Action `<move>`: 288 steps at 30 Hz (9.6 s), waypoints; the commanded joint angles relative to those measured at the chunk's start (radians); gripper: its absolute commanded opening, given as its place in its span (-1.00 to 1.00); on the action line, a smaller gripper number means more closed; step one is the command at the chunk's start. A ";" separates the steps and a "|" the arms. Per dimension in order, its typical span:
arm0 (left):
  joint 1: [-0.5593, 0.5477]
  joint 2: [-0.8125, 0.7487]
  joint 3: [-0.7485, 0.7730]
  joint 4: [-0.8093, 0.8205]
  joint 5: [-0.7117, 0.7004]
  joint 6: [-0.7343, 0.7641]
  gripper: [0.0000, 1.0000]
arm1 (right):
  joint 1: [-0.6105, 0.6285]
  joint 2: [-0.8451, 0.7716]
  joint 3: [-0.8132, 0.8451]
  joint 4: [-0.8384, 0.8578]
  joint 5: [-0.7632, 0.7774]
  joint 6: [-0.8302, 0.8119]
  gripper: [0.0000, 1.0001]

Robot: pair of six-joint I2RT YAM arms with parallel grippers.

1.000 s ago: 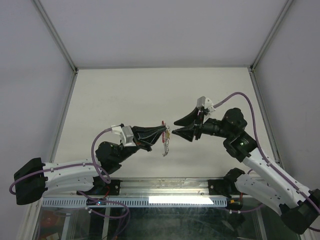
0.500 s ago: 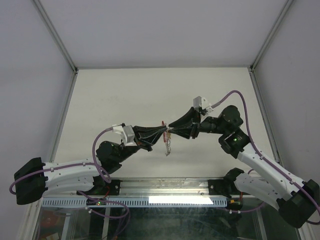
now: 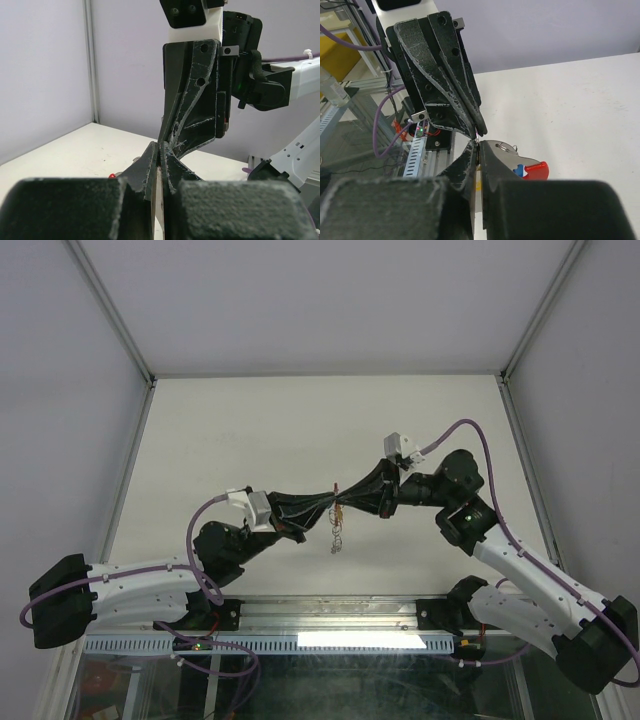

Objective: Put the keys on the keyring

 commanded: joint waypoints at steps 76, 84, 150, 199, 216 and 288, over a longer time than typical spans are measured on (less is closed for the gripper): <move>-0.007 0.012 0.262 -0.680 0.229 0.378 -0.42 | 0.345 0.363 0.934 -1.504 0.619 -0.515 -1.00; -0.007 0.002 0.272 -0.665 0.268 0.365 -0.42 | 0.340 0.363 0.920 -1.506 0.602 -0.552 -1.00; -0.007 0.009 -0.028 -0.171 0.069 0.054 -1.00 | 0.313 0.161 0.605 -1.052 0.702 -0.442 -0.34; -0.006 0.183 -0.198 0.011 0.034 0.066 -1.00 | 0.062 -0.012 -0.193 -0.158 0.139 -0.525 -0.21; -0.007 0.181 -0.171 -0.038 0.085 0.096 -1.00 | 0.061 0.105 -0.113 -0.262 0.107 -0.630 -0.21; -0.006 0.162 -0.014 -0.197 0.058 0.150 -0.54 | 0.070 0.194 0.306 -0.878 0.300 -0.495 -1.00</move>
